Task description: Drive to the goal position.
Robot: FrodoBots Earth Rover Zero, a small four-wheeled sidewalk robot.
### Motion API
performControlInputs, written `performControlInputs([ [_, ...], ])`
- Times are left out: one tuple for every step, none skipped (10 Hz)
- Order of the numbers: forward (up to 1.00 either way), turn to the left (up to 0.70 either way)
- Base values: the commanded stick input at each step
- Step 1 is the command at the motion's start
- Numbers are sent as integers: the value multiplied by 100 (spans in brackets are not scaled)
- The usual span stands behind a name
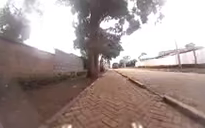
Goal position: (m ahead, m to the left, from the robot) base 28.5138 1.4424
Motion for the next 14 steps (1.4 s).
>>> performControlInputs([
  [70,-29],
  [70,-32],
  [70,-33],
  [70,0],
  [70,0],
  [70,0],
  [70,0],
  [70,0],
  [70,3],
  [70,1],
  [70,-31],
  [70,-19],
  [70,-28],
  [70,-31],
])
